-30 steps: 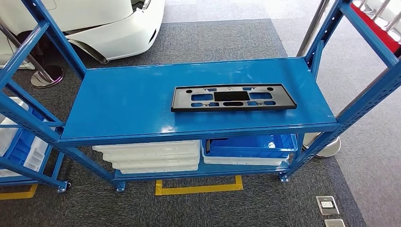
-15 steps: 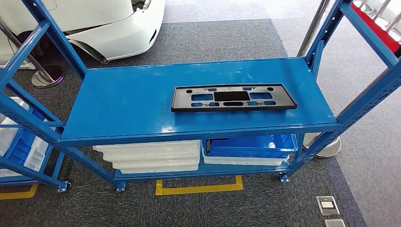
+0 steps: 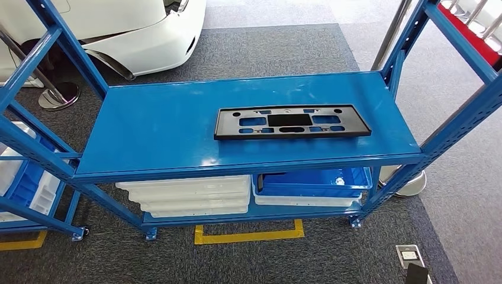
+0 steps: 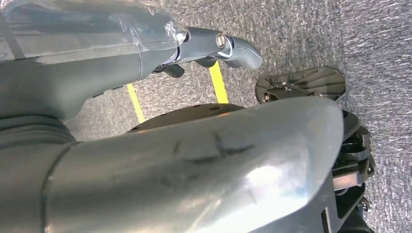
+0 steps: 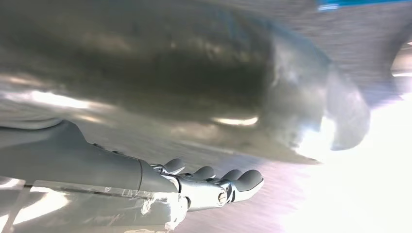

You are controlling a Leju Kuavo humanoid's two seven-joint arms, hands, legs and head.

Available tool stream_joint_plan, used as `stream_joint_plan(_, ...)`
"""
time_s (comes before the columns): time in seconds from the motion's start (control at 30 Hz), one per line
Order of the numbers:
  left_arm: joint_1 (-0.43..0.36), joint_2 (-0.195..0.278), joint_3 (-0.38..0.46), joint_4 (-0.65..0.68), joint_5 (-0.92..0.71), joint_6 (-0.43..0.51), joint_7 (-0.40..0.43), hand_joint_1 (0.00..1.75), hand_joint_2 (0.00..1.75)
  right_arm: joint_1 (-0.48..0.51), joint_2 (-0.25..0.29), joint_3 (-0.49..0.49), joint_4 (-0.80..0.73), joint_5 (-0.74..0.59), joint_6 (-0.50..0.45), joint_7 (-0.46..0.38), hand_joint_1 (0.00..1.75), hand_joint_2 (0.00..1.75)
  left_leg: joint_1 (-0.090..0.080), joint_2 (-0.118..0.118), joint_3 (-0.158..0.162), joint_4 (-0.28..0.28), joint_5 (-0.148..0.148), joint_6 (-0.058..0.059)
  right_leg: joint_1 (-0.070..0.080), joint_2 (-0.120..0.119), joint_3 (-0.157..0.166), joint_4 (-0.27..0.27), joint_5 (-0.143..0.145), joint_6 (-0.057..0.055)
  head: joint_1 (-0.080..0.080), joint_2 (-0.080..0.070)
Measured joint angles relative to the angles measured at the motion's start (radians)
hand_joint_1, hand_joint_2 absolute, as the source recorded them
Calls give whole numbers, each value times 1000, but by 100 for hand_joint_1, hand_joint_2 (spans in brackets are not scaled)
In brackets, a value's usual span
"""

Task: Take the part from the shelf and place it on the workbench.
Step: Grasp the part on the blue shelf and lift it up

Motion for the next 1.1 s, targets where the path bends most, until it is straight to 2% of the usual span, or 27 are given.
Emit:
stream_joint_plan(0.07,-1,0,-3,0,0,-3,-5,0,0,-15,9,-89,-56,222,1,1,0,0,2,0,0,0,0,0,3,1,2,-1,1,-1,0,0)
stream_joint_plan(0.17,-4,0,-11,0,1,-9,-11,0,0,-11,76,-324,-181,800,15,60,0,0,4,-2,2,1,1,-1,7,-1,3,-3,2,-3,7,0)
stream_joint_plan(0.23,-5,0,-15,0,2,-14,-16,0,0,5,101,-440,-250,1112,31,125,0,0,3,-9,2,1,3,0,4,-8,3,-3,1,-2,-2,0)
stream_joint_plan(0.27,-3,0,-16,1,3,-16,-18,0,0,13,104,-477,-284,1197,35,156,0,0,2,-12,1,1,4,0,4,-11,3,-3,0,-1,-4,0)
stream_joint_plan(0.3,-1,0,-17,1,3,-17,-20,0,0,20,103,-507,-316,1226,35,179,0,0,2,-13,0,1,4,0,5,-12,3,-3,0,-1,-4,0)
stream_joint_plan(0.33,1,0,-17,1,3,-17,-20,0,0,25,103,-534,-345,1199,34,191,0,0,2,-12,0,1,4,0,6,-11,3,-3,1,-1,-3,0)
stream_joint_plan(0.37,2,0,-17,1,3,-17,-20,0,0,31,103,-557,-370,1119,32,195,0,0,2,-10,0,1,4,-1,6,-9,3,-3,1,-2,-2,0)
stream_joint_plan(0.47,-1,1,-18,2,4,-17,-21,0,0,51,106,-600,-431,771,24,195,0,0,2,-9,0,0,4,-1,6,-8,3,-3,1,-2,-2,0)
stream_joint_plan(0.53,-2,1,-18,2,5,-17,-22,0,0,64,109,-617,-464,648,22,194,0,0,3,-8,0,0,4,-1,5,-7,3,-3,1,-2,-2,0)
stream_joint_plan(0.73,-2,1,-20,2,2,-21,-25,0,0,75,112,-643,-522,583,12,186,0,0,2,-6,1,0,4,-1,5,-5,3,-3,1,-2,0,0)
stream_joint_plan(0.87,-3,1,-26,2,0,-21,-25,0,0,73,115,-639,-524,498,32,129,0,0,2,-6,1,0,4,-1,4,-5,3,-3,2,-2,0,0)
stream_joint_plan(1.1,-4,1,-40,2,0,-15,-27,0,0,65,126,-565,-555,432,37,65,0,0,2,-6,1,0,4,-1,4,-5,3,-3,2,-2,1,0)
